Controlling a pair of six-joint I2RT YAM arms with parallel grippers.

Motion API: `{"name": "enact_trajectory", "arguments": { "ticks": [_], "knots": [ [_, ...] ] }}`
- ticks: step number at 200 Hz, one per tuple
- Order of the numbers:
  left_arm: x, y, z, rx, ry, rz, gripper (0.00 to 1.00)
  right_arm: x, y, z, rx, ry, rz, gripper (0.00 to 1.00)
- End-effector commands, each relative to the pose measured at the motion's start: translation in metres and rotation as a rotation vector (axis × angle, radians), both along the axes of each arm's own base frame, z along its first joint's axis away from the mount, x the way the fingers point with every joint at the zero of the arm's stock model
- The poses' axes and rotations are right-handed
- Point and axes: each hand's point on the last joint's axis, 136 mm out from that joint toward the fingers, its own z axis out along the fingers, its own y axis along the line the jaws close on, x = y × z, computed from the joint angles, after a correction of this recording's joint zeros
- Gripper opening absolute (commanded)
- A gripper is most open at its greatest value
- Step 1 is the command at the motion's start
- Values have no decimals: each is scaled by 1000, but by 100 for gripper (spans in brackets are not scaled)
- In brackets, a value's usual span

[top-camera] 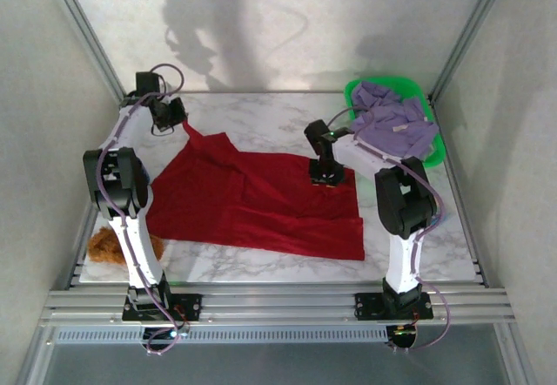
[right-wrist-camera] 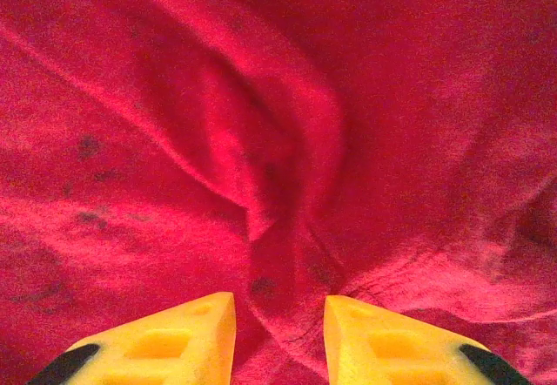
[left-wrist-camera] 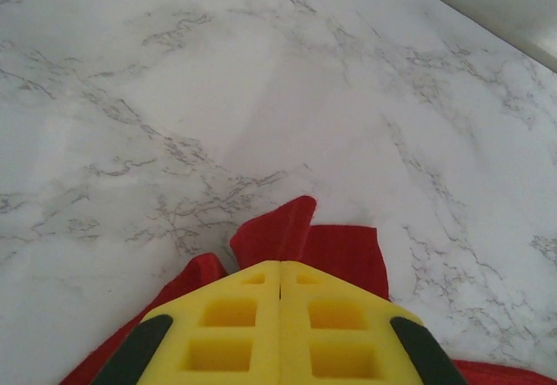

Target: Fold and stack the t-shirts

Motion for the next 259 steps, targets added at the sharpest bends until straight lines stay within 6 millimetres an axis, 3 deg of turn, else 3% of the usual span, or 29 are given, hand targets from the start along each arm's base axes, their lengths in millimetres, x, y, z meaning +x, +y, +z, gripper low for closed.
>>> {"name": "enact_trajectory", "arguments": {
  "ticks": [1,44,126,201,259],
  "knots": [
    [2,-1,11,-4,-39,-9,0,7,-24,21,-51,-46,-86,34],
    [0,-2,6,-9,-30,-8,0,7,-43,17,-96,-52,-159,38],
    [0,-4,4,-4,-28,-10,0,-14,-36,-9,-3,-4,-227,37],
    [1,-5,5,-3,-32,-12,0,0,-30,-6,19,-51,-212,33],
    [0,-5,4,1,-29,-13,0,5,-28,-15,17,-47,-209,29]
  ]
}}
